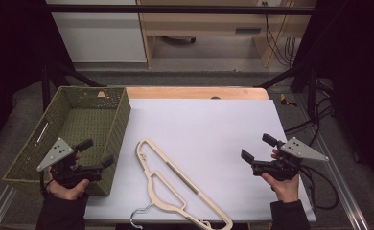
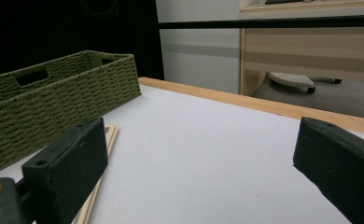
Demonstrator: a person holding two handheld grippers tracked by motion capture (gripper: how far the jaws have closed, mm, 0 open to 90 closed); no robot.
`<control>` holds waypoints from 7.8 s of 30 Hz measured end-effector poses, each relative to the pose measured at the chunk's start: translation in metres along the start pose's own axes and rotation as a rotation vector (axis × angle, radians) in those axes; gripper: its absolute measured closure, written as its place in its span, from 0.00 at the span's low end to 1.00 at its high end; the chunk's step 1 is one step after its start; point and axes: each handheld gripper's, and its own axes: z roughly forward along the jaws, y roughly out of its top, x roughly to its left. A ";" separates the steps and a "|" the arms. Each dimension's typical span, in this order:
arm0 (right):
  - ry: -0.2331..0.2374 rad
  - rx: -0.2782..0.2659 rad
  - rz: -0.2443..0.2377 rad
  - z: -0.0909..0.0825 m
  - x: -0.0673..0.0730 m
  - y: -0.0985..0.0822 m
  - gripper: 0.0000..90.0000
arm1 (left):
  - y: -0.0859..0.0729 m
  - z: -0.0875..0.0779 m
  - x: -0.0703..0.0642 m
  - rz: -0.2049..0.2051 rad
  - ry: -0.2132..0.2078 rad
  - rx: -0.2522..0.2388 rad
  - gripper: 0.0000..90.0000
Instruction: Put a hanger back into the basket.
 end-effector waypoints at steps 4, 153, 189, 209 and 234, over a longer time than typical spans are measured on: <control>0.000 -0.001 0.001 0.000 0.001 0.000 0.04 | 0.001 0.000 -0.004 0.005 -0.009 0.010 0.04; 0.442 0.517 -0.258 0.123 0.184 -0.071 0.82 | -0.022 0.059 -0.123 0.162 -0.138 0.602 0.98; 0.095 0.470 -0.293 0.104 0.129 -0.019 0.96 | -0.001 0.040 -0.062 0.108 -0.110 0.210 0.06; 0.378 0.399 -0.234 0.093 0.097 -0.001 0.96 | 0.021 0.082 -0.081 0.230 -0.220 0.259 0.10; 0.545 0.442 -0.231 0.097 0.107 -0.011 0.96 | 0.002 0.111 -0.101 0.369 -0.341 0.440 0.72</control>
